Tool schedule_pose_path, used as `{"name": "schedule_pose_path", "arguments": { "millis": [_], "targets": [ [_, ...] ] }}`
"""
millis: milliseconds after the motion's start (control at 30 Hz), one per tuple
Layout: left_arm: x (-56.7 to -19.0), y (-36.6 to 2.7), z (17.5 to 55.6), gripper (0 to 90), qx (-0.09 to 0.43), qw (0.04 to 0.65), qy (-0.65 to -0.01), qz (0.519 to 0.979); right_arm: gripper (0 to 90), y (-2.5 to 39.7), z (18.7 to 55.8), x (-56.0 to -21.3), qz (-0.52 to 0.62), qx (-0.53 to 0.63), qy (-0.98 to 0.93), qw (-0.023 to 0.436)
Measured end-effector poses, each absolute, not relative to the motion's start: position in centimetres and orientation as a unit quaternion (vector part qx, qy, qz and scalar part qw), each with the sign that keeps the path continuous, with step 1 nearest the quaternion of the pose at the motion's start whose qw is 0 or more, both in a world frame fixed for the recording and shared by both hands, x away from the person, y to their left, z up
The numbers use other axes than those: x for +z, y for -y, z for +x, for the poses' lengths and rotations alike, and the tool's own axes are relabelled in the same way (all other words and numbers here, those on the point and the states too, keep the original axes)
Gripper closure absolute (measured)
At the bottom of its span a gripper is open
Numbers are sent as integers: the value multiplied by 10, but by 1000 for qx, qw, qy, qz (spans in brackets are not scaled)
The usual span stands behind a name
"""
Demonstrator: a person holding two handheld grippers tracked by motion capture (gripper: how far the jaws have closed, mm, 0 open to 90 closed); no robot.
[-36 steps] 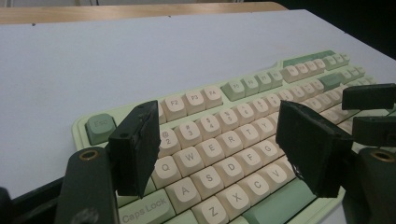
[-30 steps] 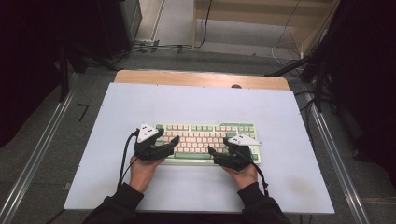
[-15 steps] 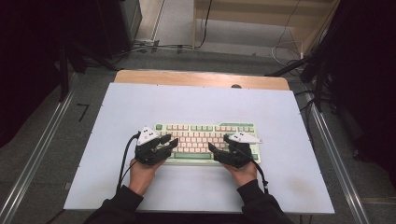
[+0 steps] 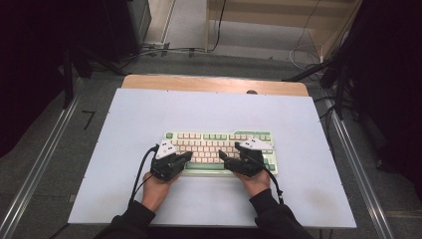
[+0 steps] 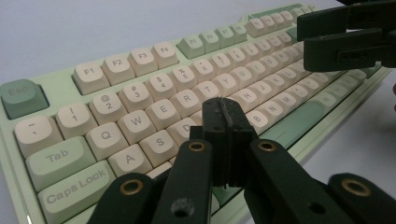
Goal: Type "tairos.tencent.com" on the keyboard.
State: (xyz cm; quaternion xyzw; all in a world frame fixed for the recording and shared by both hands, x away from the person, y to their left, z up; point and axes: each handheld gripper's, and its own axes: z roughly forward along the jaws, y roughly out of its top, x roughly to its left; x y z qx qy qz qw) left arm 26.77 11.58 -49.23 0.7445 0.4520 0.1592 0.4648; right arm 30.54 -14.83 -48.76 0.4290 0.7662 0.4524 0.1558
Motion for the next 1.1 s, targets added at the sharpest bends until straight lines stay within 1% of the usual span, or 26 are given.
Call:
{"name": "schedule_pose_path", "arguments": {
  "millis": [467, 633, 667, 767, 833, 867, 933, 967, 1100],
  "targets": [
    [-501, -103, 271, 900, 157, 436, -458, 759, 284, 148, 305, -488, 430, 449, -767, 155],
    [-500, -103, 270, 900, 154, 441, -458, 756, 284, 149, 306, -488, 430, 450, -767, 158],
    [-499, -104, 269, 879, 151, 450, -458, 752, 284, 149, 306, -487, 431, 450, -766, 158],
    [-491, -109, 267, 740, 159, 474, -455, 736, 301, 150, 305, -487, 431, 451, -765, 158],
    [-486, -115, 265, 606, 172, 490, -463, 718, 339, 151, 305, -486, 433, 451, -764, 160],
    [-483, -118, 264, 562, 180, 496, -468, 709, 363, 151, 305, -486, 433, 450, -764, 162],
    [-481, -123, 263, 438, 195, 501, -477, 695, 447, 151, 305, -486, 432, 451, -764, 163],
    [-480, -126, 262, 392, 203, 502, -484, 687, 490, 151, 305, -486, 429, 453, -764, 166],
    [-479, -135, 261, 316, 225, 504, -498, 669, 669, 152, 305, -485, 434, 448, -762, 176]
  ]
}}
